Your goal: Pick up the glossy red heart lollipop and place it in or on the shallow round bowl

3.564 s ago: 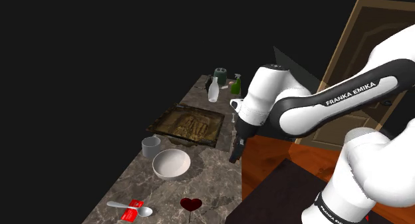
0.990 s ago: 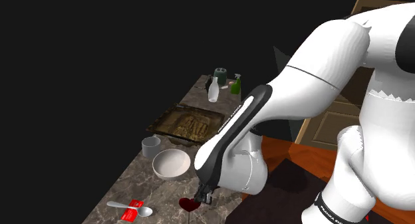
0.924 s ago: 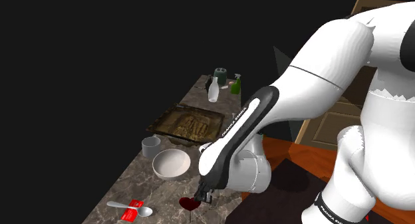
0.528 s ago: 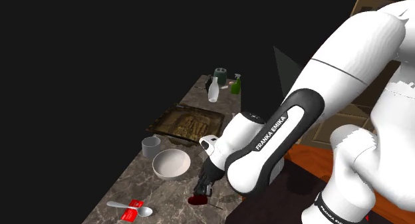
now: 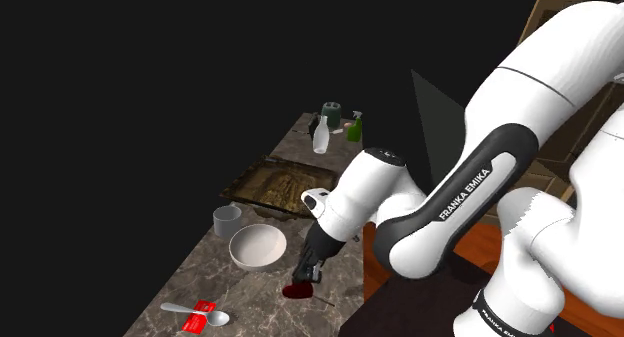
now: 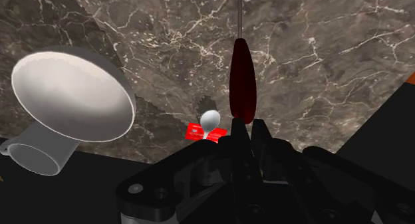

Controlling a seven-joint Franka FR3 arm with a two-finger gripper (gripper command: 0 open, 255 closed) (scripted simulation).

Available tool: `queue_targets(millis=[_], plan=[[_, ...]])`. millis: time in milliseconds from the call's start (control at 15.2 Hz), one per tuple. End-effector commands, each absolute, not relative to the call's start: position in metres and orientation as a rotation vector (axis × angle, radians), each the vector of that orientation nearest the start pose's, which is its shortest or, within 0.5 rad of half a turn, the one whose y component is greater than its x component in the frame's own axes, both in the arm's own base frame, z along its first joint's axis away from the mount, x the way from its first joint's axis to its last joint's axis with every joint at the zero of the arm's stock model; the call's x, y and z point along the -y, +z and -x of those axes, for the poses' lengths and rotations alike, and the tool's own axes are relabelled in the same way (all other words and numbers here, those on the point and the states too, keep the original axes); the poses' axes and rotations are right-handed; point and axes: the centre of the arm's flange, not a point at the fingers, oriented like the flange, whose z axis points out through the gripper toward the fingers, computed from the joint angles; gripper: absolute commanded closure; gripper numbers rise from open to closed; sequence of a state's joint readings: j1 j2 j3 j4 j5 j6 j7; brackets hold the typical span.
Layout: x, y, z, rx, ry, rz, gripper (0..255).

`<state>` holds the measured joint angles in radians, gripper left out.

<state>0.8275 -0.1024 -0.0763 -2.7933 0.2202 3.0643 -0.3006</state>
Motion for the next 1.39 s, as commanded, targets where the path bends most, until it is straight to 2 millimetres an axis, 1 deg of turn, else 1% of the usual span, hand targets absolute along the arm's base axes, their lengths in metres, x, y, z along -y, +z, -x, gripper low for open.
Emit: queue_targets(millis=[0, 528, 1320], plan=[[-0.269, 0.289, -0.311, 1.197, -0.517, 2.700, 255], [-0.269, 0.330, -0.311, 1.197, -0.517, 2.700, 255], [-0.223, 0.377, -0.455, 1.197, -0.517, 2.700, 255]])
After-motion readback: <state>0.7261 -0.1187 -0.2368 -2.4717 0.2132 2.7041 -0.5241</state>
